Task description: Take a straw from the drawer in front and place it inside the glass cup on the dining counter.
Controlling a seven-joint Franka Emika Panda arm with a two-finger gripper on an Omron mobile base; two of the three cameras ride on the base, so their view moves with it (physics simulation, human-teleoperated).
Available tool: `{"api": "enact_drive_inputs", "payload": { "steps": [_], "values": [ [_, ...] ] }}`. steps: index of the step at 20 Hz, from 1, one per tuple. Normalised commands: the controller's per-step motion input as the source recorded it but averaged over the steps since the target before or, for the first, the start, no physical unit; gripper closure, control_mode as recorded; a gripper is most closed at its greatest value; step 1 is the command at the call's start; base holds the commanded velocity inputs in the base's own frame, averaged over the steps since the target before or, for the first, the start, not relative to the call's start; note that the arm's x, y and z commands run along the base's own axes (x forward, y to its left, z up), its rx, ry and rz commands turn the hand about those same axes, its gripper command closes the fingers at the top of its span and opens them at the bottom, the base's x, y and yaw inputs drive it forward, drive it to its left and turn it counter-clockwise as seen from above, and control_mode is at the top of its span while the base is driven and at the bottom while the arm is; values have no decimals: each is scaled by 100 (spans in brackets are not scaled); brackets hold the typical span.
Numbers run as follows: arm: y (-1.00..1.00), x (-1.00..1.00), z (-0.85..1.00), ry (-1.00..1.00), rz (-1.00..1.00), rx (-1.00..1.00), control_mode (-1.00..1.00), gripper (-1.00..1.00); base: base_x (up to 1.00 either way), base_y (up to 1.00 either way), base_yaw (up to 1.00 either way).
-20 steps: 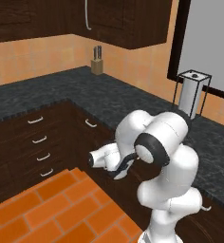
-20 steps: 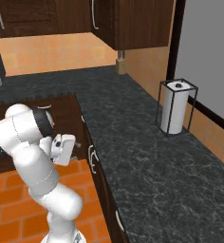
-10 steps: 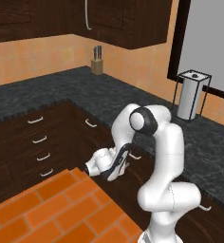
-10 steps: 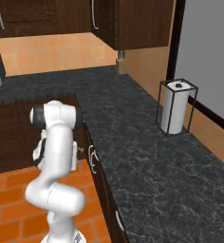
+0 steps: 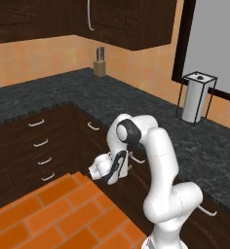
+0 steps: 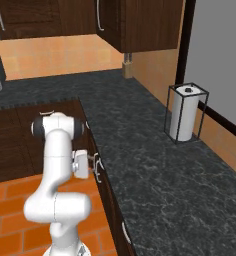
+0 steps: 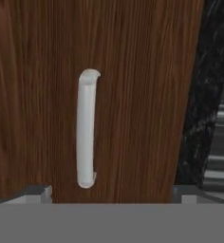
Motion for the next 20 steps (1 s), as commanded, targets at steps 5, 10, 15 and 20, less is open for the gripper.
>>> {"api": "enact_drive_inputs", "payload": {
  "steps": [5, 10, 15, 20],
  "values": [
    [-21, 51, -36, 1, 3, 2, -100, -100, 0, 0, 0],
    [-22, 38, -39, 5, 2, 1, -100, -100, 0, 0, 0],
    [-18, 12, -17, 2, 3, 3, -100, -100, 0, 0, 0],
    [-1, -6, 0, 0, 5, 6, -100, 100, 0, 0, 0]
  ]
}}
